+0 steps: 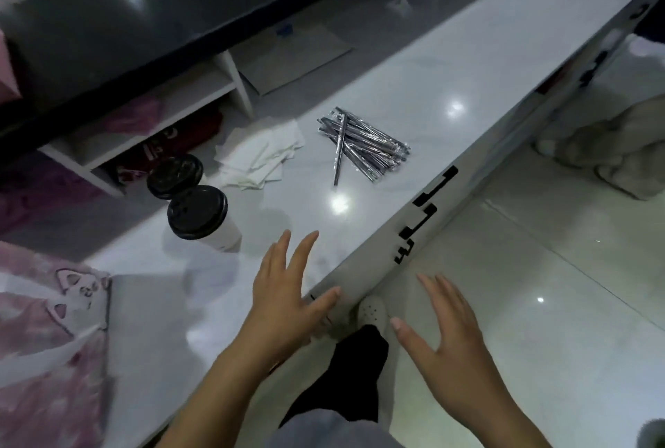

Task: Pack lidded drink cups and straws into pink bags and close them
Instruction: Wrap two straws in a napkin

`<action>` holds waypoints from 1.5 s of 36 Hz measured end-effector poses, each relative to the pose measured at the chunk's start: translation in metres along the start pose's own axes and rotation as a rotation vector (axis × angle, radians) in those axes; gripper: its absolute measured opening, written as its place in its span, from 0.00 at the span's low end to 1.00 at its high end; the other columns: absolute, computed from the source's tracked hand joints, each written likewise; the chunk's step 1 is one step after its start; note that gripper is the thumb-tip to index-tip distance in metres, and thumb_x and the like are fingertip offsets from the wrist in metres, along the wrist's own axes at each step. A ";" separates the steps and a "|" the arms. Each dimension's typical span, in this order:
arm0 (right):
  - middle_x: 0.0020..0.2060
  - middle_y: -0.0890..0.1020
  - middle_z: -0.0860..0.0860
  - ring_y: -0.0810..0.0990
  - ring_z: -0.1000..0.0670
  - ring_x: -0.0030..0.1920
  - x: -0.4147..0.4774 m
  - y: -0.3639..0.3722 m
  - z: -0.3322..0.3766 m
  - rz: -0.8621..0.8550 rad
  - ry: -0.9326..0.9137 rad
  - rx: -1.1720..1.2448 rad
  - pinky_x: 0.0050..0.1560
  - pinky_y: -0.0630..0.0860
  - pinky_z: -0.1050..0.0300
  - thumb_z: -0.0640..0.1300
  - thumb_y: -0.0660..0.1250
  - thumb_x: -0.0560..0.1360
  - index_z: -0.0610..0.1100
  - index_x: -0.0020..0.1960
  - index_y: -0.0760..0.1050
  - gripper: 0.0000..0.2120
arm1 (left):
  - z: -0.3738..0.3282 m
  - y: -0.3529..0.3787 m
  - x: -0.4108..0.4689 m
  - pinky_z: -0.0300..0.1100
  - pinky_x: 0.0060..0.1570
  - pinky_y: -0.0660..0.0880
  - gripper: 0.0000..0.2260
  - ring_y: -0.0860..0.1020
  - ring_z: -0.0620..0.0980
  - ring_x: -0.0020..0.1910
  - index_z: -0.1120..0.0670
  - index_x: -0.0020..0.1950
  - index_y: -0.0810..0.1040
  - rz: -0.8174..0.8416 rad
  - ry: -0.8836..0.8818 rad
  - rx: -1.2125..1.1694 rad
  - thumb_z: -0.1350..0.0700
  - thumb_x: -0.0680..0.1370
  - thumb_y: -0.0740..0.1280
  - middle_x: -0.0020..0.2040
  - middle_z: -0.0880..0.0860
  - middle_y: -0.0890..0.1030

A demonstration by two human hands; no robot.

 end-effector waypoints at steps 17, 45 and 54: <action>0.73 0.59 0.67 0.57 0.64 0.74 0.198 -0.097 0.025 0.086 0.025 -0.081 0.70 0.59 0.59 0.69 0.60 0.70 0.69 0.69 0.63 0.28 | -0.039 0.016 0.259 0.51 0.71 0.61 0.31 0.62 0.57 0.72 0.47 0.79 0.62 -0.043 -0.160 -0.089 0.45 0.78 0.68 0.76 0.55 0.65; 0.61 0.73 0.70 0.71 0.71 0.60 0.412 -0.114 0.078 0.715 -0.384 -0.046 0.56 0.68 0.70 0.53 0.69 0.77 0.64 0.63 0.73 0.16 | -0.060 0.002 0.243 0.30 0.29 0.75 0.21 0.81 0.43 0.40 0.41 0.62 0.75 -0.583 -0.730 -0.565 0.65 0.78 0.67 0.49 0.47 0.81; 0.49 0.86 0.56 0.84 0.54 0.51 0.416 -0.087 0.107 0.876 -0.144 0.354 0.49 0.80 0.64 0.42 0.72 0.76 0.52 0.55 0.83 0.09 | -0.112 -0.008 0.230 0.43 0.48 0.82 0.25 0.85 0.49 0.47 0.36 0.58 0.76 -0.571 -0.595 -0.885 0.66 0.75 0.72 0.50 0.44 0.84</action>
Point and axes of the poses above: each hand's wrist, its own x-axis towards the middle knuckle, its own y-axis out of the palm, z = x × y, the point moved 7 cm from there along x, towards the middle knuckle
